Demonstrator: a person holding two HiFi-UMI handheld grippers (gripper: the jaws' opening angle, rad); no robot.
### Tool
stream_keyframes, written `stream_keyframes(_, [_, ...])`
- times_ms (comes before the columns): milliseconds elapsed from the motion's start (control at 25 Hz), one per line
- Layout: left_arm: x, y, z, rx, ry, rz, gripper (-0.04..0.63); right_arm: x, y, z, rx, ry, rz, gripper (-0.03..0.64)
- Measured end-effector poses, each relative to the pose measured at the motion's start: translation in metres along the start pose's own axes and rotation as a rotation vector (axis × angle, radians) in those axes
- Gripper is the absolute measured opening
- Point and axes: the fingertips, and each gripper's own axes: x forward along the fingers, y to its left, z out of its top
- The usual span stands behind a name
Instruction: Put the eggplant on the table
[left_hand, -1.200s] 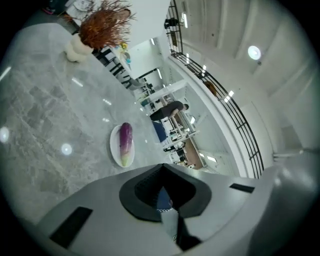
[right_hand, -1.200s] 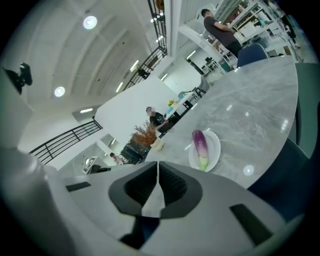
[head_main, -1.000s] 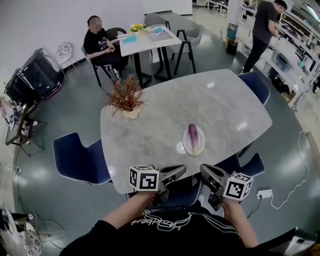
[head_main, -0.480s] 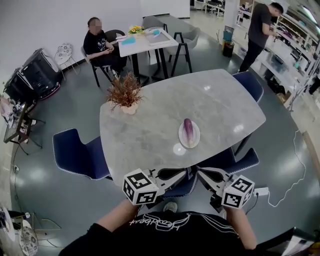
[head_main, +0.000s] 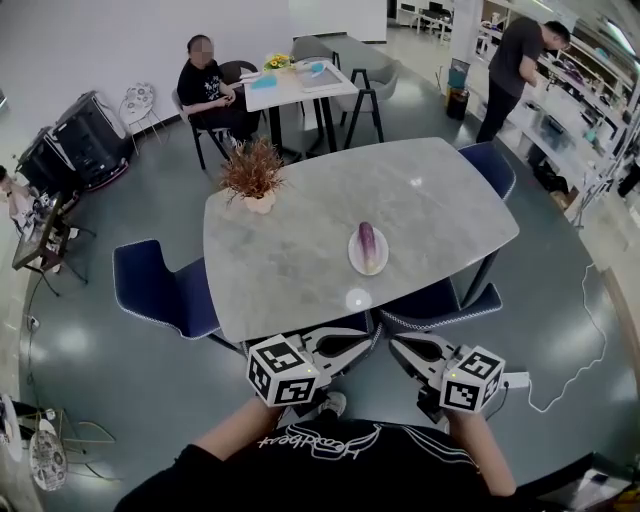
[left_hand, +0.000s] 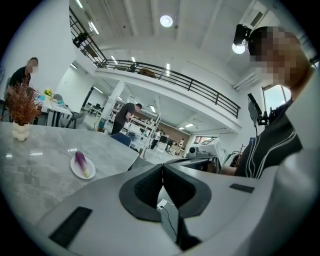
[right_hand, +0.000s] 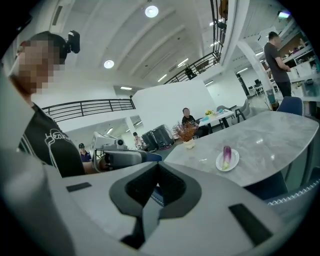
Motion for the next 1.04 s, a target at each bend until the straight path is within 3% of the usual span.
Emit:
stream_keyframes(360, [-0.003,-0.028,-0.013,-0.019,-0.006,0.024,0.008,-0.022,0.023,-0.013,-0.001,-0.018,0.017,0.006])
stream_keyframes(800, [0.002,-0.06,-0.028,0.037,0.034,0.034,0.008,-0.048,0.039,-0.024,-0.003,-0.038,0.013,0.006])
stream_keyframes(1040, [0.005,-0.079,-0.035,-0.002,0.025,0.04,0.008,-0.067,0.05,-0.031,-0.002,-0.036,0.014,0.006])
